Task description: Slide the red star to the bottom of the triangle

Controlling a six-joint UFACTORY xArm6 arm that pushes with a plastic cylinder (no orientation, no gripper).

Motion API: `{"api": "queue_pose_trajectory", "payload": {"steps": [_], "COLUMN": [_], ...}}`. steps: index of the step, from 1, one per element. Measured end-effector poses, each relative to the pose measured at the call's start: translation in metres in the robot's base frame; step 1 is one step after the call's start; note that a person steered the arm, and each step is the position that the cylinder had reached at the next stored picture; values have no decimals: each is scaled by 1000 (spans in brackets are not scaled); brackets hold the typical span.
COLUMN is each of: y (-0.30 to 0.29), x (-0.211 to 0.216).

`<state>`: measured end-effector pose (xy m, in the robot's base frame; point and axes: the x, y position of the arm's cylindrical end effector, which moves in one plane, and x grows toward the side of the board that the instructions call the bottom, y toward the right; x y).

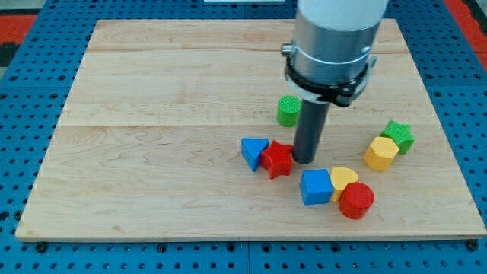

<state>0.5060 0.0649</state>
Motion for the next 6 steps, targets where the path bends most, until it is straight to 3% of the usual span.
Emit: {"api": "queue_pose_trajectory", "payload": {"steps": [1,3,6], "y": [-48,-88,-107], "x": [2,54,26]}}
